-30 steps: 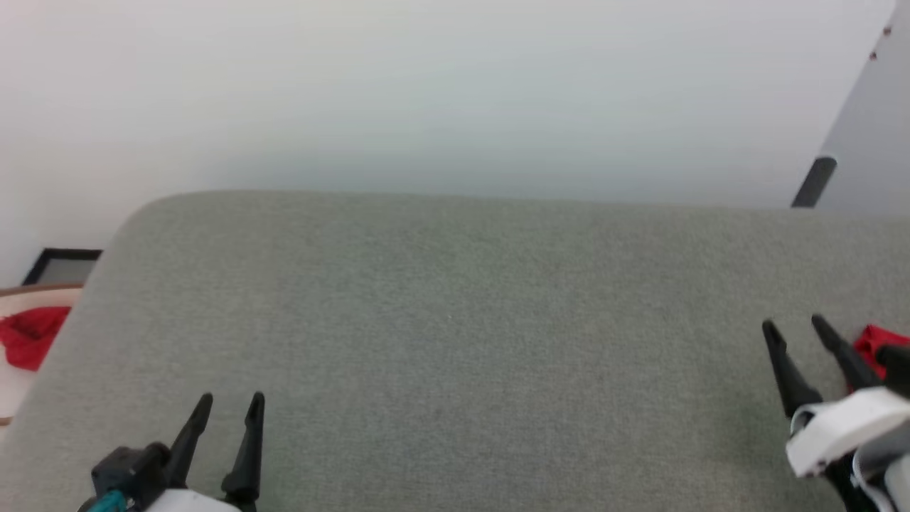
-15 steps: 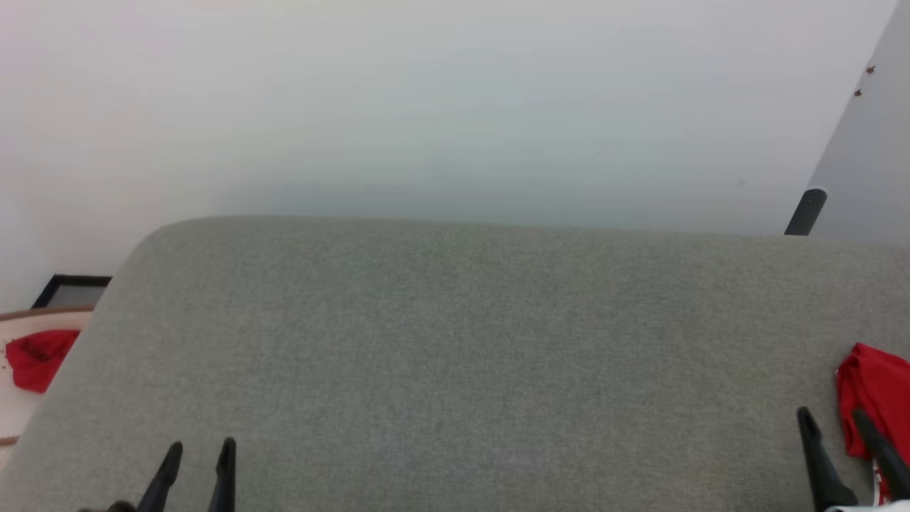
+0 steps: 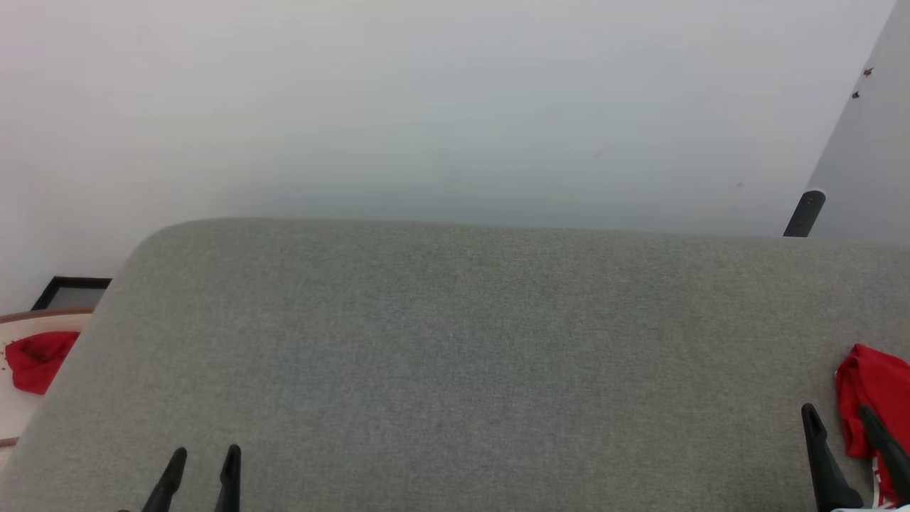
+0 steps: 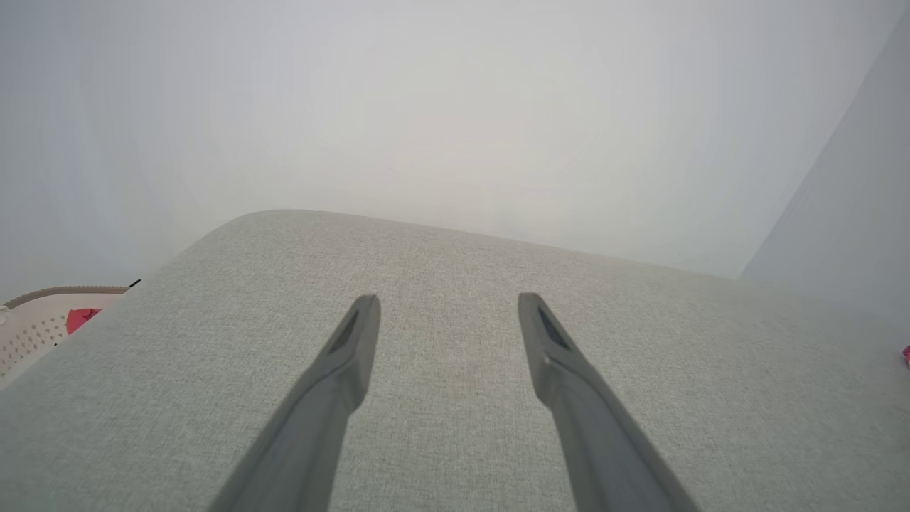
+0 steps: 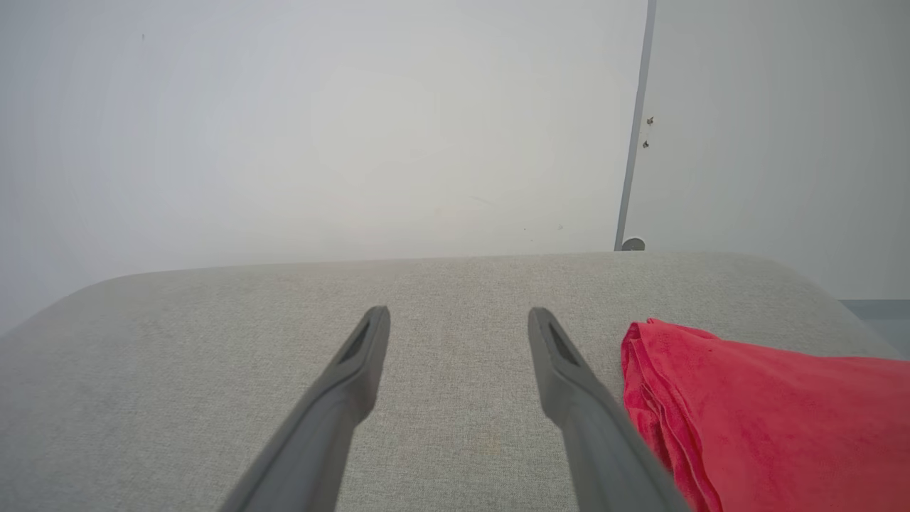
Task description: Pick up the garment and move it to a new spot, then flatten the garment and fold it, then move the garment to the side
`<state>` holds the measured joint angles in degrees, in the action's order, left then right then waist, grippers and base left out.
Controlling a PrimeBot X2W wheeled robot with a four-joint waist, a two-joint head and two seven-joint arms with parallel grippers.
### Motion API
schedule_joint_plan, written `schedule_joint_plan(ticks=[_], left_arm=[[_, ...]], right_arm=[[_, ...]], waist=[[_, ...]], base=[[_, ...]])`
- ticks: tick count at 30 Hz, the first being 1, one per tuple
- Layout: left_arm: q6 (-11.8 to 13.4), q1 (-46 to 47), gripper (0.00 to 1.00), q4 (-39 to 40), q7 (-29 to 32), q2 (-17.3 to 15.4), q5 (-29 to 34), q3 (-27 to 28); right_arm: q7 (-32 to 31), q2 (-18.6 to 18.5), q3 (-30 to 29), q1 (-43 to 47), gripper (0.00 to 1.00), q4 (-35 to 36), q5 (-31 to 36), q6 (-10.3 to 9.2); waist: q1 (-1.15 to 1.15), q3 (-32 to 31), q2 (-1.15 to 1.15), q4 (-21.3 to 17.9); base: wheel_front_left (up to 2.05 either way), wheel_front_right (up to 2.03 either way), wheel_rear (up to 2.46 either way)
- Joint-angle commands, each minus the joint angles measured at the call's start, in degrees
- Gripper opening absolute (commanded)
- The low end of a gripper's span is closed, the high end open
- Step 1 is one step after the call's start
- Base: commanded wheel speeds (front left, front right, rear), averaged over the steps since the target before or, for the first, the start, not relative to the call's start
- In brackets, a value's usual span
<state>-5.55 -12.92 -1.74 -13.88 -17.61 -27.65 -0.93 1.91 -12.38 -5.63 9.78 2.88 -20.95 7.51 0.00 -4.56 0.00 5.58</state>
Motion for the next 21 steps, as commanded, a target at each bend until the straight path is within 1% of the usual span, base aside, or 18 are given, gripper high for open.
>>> schedule_joint_plan(ticks=[1,8,15,21], left_arm=[[0.1,-0.1,1.00,0.2,0.0,-0.2,0.1,0.0],[0.6,0.1,1.00,0.7,0.0,-0.4,0.0,-0.1],[0.6,0.8,1.00,0.5,0.0,-0.4,-0.2,-0.5],[0.5,1.6,1.00,-0.4,-0.3,-0.2,-0.5,-0.6]], right_arm=[[-0.2,0.2,-0.3,0.2,1.00,0.3,0.3,-0.05],[1.6,0.7,-0.6,0.1,1.00,1.0,1.7,-0.06],[5.8,1.3,-0.8,1.2,1.00,0.3,3.5,-0.06],[7.9,1.7,-0.9,1.6,1.00,-0.6,4.8,-0.06]], waist=[[0.00,0.0,0.00,0.0],[0.00,-0.1,0.00,-0.1],[0.00,-0.2,0.00,-0.1],[0.00,-0.2,0.00,0.0]], base=[[0.00,0.00,0.00],[0.00,0.00,0.00],[0.00,0.00,0.00],[0.00,0.00,0.00]])
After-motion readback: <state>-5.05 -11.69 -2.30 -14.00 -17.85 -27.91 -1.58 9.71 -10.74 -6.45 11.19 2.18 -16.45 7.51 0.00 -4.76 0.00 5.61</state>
